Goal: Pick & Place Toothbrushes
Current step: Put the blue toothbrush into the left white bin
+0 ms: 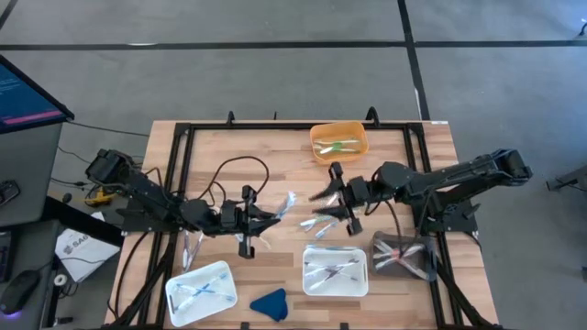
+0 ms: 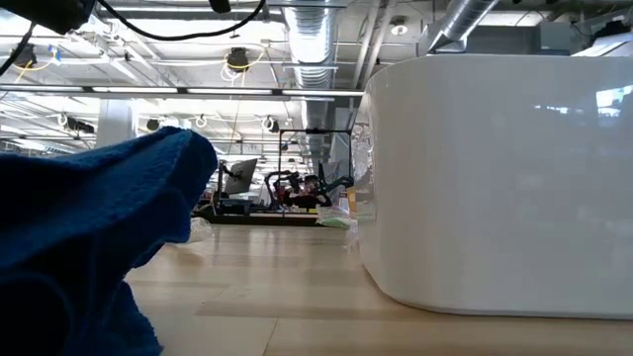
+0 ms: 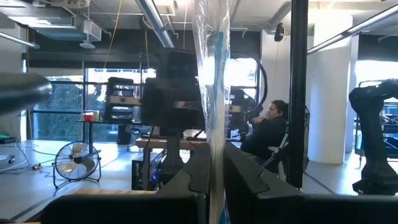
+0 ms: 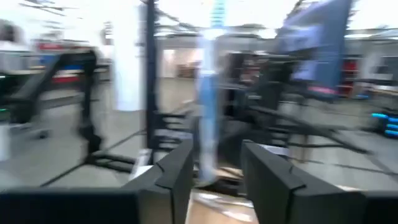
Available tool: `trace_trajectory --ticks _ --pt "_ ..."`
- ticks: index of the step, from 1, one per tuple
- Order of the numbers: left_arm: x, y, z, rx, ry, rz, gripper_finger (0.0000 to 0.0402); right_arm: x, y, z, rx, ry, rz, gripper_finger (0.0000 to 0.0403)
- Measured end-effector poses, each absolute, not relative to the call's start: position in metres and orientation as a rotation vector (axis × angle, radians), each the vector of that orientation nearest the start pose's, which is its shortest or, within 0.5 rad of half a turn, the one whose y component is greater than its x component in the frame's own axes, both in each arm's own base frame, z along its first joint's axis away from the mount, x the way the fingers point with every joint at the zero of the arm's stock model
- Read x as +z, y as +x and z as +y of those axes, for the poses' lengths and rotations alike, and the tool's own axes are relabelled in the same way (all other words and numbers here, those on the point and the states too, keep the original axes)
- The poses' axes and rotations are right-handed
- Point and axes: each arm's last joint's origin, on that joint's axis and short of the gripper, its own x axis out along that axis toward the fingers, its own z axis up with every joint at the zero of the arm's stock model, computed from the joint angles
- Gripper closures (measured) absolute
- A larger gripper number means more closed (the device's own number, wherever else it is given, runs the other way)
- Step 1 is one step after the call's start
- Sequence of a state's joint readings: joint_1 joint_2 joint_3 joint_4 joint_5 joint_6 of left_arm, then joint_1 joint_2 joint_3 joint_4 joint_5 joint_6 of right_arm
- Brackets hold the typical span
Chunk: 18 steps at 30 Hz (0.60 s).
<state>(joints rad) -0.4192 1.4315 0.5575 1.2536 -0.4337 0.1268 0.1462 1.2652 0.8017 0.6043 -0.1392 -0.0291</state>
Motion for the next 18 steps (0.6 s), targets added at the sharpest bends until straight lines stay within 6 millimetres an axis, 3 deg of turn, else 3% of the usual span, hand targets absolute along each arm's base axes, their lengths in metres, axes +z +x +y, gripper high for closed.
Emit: trace_trajectory --ticks 8,18 --pt "0.25 0.256 -0.099 0.04 -0.03 -0.344 0.0389 0.3 0.3 0.053 0.241 -0.04 -0.267 0.0219" --pt "0.248 0.257 -0.1 0.038 -0.024 -0.331 0.0389 0.278 0.321 0.054 0.233 -0.012 -0.356 0.0202"
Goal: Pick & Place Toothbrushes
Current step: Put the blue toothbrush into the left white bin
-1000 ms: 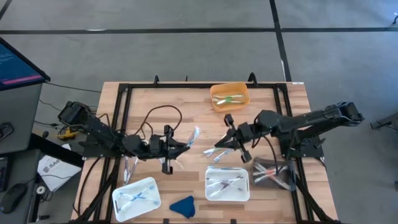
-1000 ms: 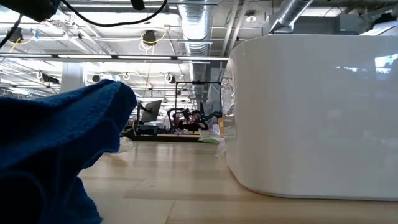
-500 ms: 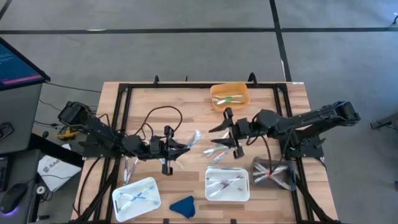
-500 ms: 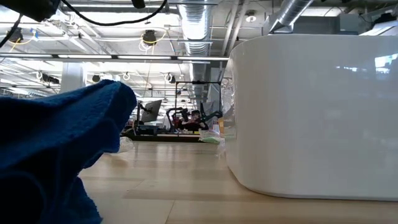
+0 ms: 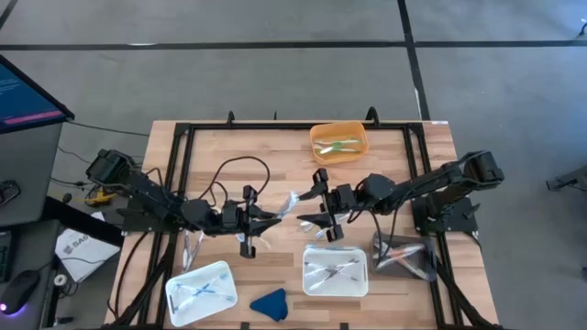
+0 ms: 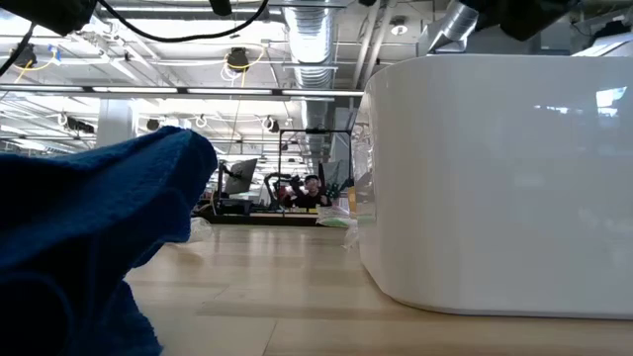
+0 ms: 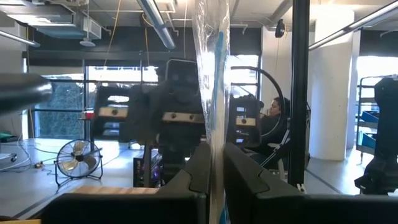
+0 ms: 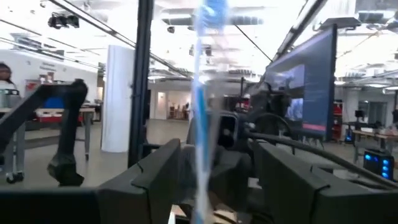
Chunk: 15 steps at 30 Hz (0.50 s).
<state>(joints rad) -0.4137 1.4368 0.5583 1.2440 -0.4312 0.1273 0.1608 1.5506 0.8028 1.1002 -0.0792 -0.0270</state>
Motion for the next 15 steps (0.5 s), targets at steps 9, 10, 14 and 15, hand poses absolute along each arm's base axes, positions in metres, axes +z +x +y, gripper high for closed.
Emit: trace_trajectory --ticks 9,10,14,15 --pt "0.247 0.258 -0.099 0.045 -0.018 -0.317 0.0389 0.271 0.337 0.053 0.225 0.013 -0.341 0.0208" --pt "0.247 0.258 -0.099 0.048 -0.019 -0.316 0.0389 0.271 0.339 0.054 0.227 0.013 -0.34 0.0208" --pt "0.246 0.258 -0.098 0.068 -0.02 -0.301 0.0389 0.268 0.345 0.057 0.234 0.014 -0.331 0.0205" --pt "0.246 0.258 -0.098 0.072 -0.019 -0.297 0.0389 0.267 0.348 0.058 0.236 0.014 -0.331 0.0204"
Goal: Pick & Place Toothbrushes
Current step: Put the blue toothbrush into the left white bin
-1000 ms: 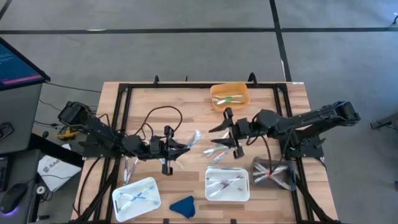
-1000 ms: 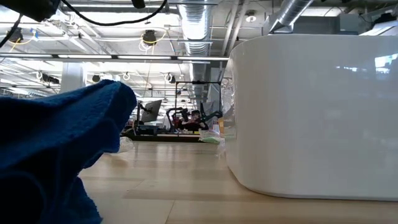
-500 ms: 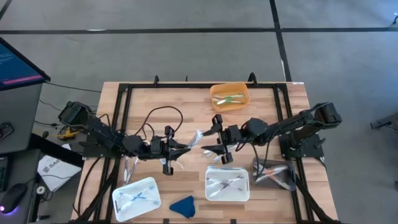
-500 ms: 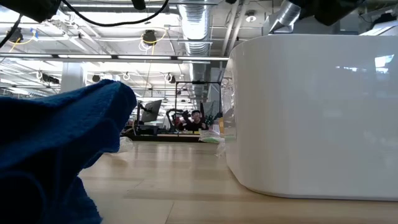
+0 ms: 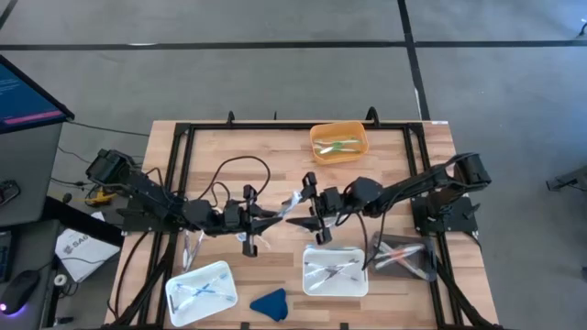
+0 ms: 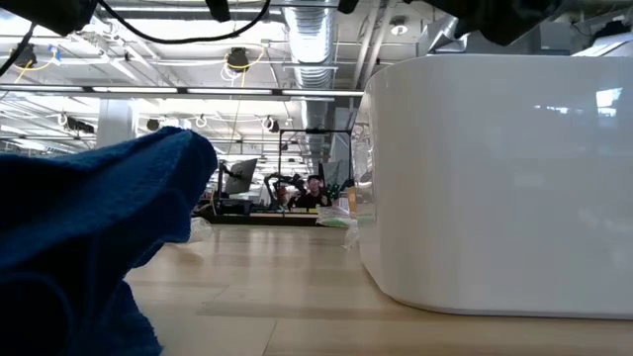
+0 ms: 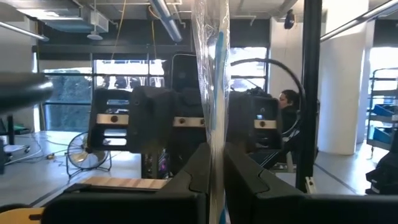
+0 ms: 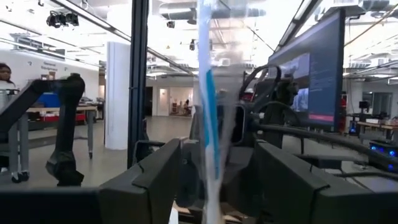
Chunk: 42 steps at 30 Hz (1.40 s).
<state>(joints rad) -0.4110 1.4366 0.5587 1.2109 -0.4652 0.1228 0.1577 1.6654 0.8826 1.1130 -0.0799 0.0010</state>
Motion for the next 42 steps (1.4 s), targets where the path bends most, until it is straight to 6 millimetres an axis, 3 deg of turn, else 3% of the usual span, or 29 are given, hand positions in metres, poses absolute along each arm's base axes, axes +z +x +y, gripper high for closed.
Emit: trace_trajectory --ticks 11,31,38,42 --pt "0.2435 0.2587 -0.0968 0.119 -0.025 -0.274 0.0389 0.265 0.3495 0.0579 0.239 0.033 -0.317 0.0218" --pt "0.2404 0.2604 -0.0928 0.172 -0.041 -0.241 0.0388 0.2634 0.3502 0.0569 0.231 0.039 -0.297 0.0324" --pt "0.2402 0.2603 -0.0926 0.186 -0.041 -0.237 0.0351 0.2615 0.3512 0.0553 0.222 0.037 -0.271 0.0388" --pt "0.2427 0.2583 -0.0951 0.157 -0.01 -0.246 0.0336 0.2585 0.3524 0.0525 0.226 0.056 -0.237 0.0382"
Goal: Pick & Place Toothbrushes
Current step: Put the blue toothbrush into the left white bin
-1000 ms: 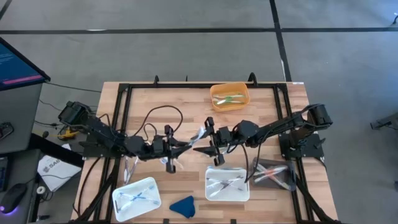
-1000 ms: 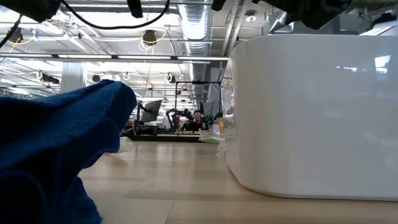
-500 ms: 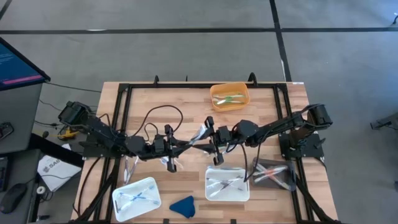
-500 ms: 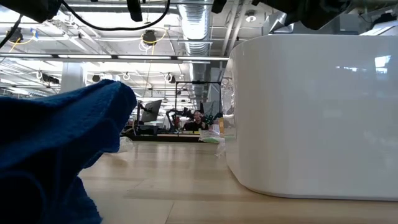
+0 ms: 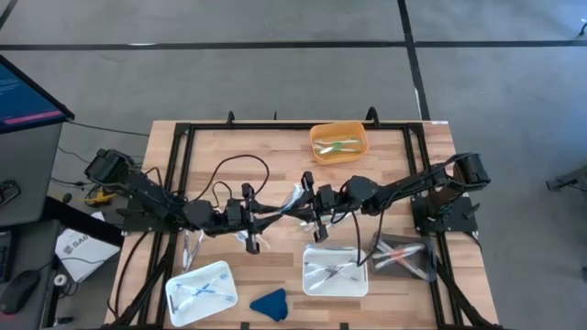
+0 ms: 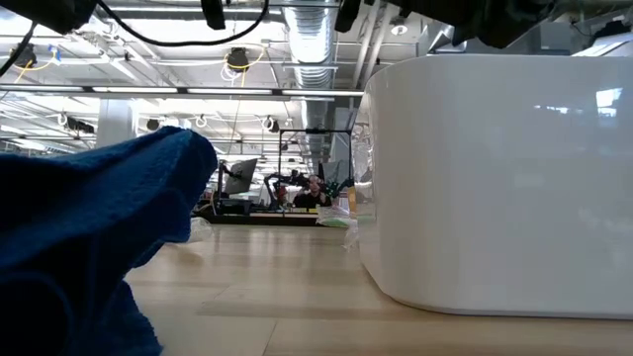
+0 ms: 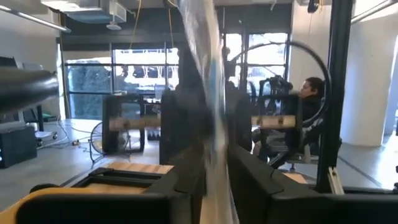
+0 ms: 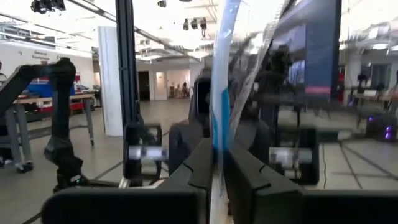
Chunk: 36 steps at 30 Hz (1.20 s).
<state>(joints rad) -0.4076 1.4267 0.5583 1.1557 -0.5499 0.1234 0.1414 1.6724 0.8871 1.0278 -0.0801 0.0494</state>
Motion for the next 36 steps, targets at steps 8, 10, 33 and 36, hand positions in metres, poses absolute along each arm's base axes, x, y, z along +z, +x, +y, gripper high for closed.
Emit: trace_trajectory --ticks 8,10,33,36 --pt "0.264 0.232 -0.102 0.129 -0.037 -0.177 0.0316 0.26 0.352 0.045 0.206 0.067 -0.162 0.0394" --pt "0.269 0.221 -0.102 0.131 -0.059 -0.14 0.0316 0.264 0.349 0.042 0.198 0.066 -0.133 0.0389" --pt "0.258 0.209 -0.139 -0.163 -0.322 0.377 0.0401 0.294 0.308 0.035 0.182 0.041 0.096 0.0394" --pt "0.253 0.209 -0.15 -0.175 -0.345 0.499 0.0401 0.294 0.307 0.037 0.188 0.04 0.098 0.0394"
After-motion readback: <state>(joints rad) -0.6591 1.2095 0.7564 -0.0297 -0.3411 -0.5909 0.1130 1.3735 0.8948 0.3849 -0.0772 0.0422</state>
